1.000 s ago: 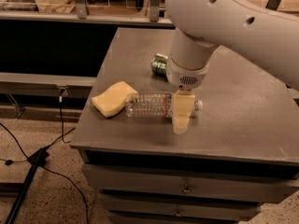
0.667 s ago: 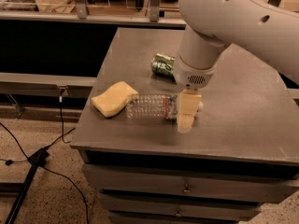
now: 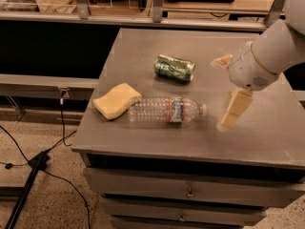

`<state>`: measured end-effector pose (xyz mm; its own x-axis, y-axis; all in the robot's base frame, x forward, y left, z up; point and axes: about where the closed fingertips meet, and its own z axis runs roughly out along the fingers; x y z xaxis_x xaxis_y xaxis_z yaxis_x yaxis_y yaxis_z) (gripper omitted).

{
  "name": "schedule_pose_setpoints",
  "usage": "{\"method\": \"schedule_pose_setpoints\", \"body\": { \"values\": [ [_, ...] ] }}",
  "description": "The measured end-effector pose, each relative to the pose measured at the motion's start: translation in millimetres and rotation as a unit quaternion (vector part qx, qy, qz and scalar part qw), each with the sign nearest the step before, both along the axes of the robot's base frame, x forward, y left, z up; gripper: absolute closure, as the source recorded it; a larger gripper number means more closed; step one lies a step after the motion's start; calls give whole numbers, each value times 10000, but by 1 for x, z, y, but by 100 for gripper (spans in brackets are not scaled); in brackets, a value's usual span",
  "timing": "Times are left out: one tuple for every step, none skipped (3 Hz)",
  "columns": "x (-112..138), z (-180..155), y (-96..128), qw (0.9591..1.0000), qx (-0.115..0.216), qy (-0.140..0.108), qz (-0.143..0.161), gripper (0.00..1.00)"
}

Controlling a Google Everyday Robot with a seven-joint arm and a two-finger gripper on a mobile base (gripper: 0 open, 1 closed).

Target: Move water bottle near sponge

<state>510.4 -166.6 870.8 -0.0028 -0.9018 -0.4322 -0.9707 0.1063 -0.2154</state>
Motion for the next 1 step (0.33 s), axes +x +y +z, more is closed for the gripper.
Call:
{"method": "schedule_pose_setpoints", "body": {
  "values": [
    [-4, 3, -4, 9998, 61, -108, 166, 0]
  ]
}}
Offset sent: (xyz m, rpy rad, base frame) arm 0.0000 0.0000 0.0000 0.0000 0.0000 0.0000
